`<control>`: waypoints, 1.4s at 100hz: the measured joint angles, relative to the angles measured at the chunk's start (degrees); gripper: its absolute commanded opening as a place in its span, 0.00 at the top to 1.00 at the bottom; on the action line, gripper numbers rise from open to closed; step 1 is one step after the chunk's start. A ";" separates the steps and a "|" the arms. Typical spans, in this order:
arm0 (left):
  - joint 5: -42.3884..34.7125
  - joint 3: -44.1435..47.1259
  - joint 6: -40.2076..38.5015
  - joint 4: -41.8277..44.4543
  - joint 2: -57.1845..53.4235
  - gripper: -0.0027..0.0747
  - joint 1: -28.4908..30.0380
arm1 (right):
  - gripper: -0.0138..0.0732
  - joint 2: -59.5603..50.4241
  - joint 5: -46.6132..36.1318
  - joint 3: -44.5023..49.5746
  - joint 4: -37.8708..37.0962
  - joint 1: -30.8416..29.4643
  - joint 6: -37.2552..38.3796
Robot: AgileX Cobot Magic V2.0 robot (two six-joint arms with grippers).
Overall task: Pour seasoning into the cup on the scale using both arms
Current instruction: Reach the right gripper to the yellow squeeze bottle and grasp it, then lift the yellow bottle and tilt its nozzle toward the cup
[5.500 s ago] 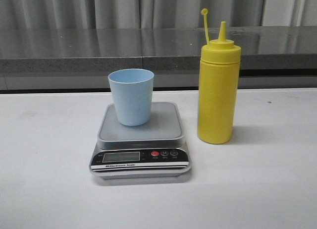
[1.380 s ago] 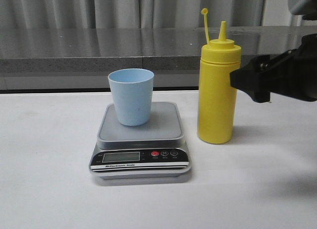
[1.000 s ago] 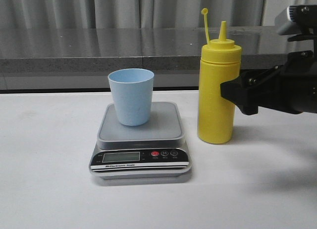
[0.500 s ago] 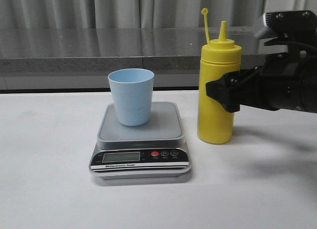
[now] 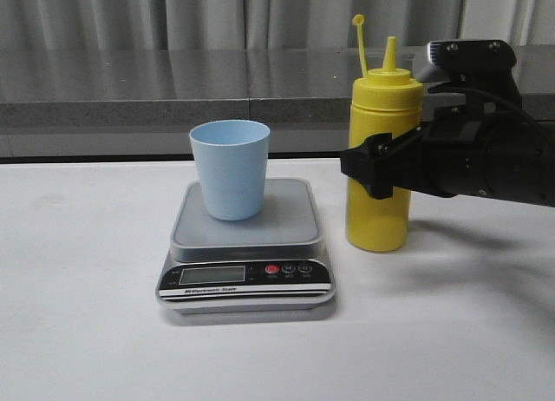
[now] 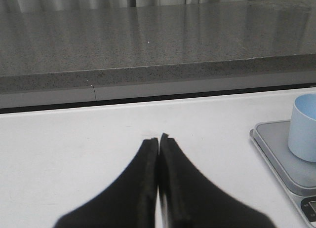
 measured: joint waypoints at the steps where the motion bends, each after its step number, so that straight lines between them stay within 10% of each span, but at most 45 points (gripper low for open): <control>1: 0.00 0.00 0.00 0.00 0.00 0.99 0.00 | 0.10 0.00 0.00 0.00 -0.09 0.00 0.00; 42: 0.00 0.00 0.00 0.00 0.00 0.99 0.00 | 0.50 0.00 0.14 -0.35 -1.09 0.00 0.00; 84: 0.00 0.00 0.00 0.00 0.00 0.99 0.00 | 0.50 -2.48 0.44 -0.48 -5.06 0.09 -1.90; 140: 0.00 0.00 0.02 0.00 0.00 0.99 0.00 | 0.50 -10.05 37.99 -19.17 -25.67 3.77 -6.15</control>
